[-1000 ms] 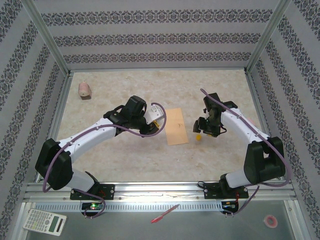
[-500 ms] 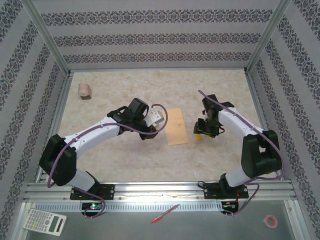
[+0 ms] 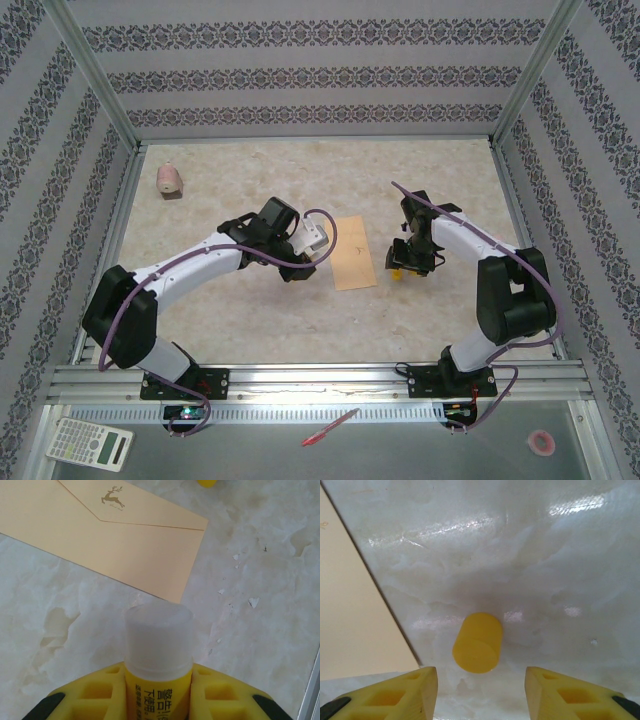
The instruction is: Place the letter into the envelope and seal it
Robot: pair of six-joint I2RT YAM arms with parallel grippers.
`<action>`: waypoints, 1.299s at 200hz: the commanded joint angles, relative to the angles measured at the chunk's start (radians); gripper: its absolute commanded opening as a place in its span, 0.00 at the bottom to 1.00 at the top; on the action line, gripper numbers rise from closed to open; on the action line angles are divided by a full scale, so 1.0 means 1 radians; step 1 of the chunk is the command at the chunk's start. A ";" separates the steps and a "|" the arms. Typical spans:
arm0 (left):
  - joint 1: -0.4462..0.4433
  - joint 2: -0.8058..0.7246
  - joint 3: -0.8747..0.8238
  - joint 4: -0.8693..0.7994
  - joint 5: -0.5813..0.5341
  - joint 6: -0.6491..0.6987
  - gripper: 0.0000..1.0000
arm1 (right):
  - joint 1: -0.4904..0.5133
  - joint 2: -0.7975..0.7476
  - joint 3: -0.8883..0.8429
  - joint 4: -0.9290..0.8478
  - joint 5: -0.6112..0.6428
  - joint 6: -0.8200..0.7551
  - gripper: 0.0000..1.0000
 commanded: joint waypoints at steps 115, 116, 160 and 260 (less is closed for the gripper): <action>-0.016 0.010 0.040 -0.038 0.020 -0.005 0.00 | 0.052 0.058 0.014 -0.001 0.068 -0.020 0.42; -0.016 0.010 0.039 -0.038 0.020 -0.005 0.00 | 0.053 0.058 0.015 -0.001 0.068 -0.019 0.42; -0.017 0.009 0.041 -0.041 0.020 -0.003 0.00 | 0.059 0.062 0.020 0.004 0.082 -0.023 0.39; -0.016 0.016 0.051 -0.045 0.026 -0.003 0.00 | 0.070 0.079 0.038 0.017 0.087 -0.031 0.26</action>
